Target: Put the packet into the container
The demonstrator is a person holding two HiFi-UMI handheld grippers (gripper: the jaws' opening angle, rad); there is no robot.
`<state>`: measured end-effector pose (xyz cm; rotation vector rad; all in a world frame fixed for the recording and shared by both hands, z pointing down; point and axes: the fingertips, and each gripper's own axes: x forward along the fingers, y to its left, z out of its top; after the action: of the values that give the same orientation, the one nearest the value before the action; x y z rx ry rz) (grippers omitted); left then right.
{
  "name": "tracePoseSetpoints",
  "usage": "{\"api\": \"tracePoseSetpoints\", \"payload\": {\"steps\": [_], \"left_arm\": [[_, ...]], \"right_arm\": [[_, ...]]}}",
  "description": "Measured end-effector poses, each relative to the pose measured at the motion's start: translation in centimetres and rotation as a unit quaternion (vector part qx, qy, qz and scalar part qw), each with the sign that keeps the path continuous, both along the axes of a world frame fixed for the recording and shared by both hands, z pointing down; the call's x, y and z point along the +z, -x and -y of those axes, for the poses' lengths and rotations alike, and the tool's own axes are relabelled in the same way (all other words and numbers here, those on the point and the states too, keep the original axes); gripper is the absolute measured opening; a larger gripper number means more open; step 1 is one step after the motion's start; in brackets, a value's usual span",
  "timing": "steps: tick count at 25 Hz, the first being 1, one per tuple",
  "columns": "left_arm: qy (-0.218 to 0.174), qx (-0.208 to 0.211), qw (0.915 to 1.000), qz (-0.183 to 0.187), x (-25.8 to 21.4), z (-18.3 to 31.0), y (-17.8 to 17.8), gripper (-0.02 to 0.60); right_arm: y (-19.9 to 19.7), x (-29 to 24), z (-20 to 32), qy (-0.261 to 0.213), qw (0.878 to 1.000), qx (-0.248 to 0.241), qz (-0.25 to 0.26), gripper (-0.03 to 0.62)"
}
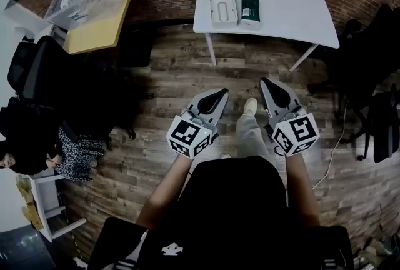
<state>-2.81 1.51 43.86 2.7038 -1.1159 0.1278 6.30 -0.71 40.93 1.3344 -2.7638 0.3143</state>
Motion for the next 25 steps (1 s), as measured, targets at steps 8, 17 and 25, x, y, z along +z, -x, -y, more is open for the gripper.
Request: {"api": "tracePoseSetpoints", "payload": {"steps": [8, 17, 25], "left_arm": [[0.012, -0.009, 0.9998, 0.014, 0.1, 8.6, -1.9, 0.006], [0.02, -0.029, 0.9993, 0.012, -0.6, 19.8, -4.6, 0.006], [0.029, -0.052, 0.9982, 0.009, -0.5, 27.6, -6.0, 0.006]], "right_arm": [[-2.2, 0.6, 9.7, 0.012, 1.0, -0.004, 0.018, 0.005], [-4.7, 1.0, 20.5, 0.034, 0.999, -0.021, 0.021, 0.005], [-6.2, 2.1, 28.8, 0.049, 0.998, -0.033, 0.004, 0.005]]}}
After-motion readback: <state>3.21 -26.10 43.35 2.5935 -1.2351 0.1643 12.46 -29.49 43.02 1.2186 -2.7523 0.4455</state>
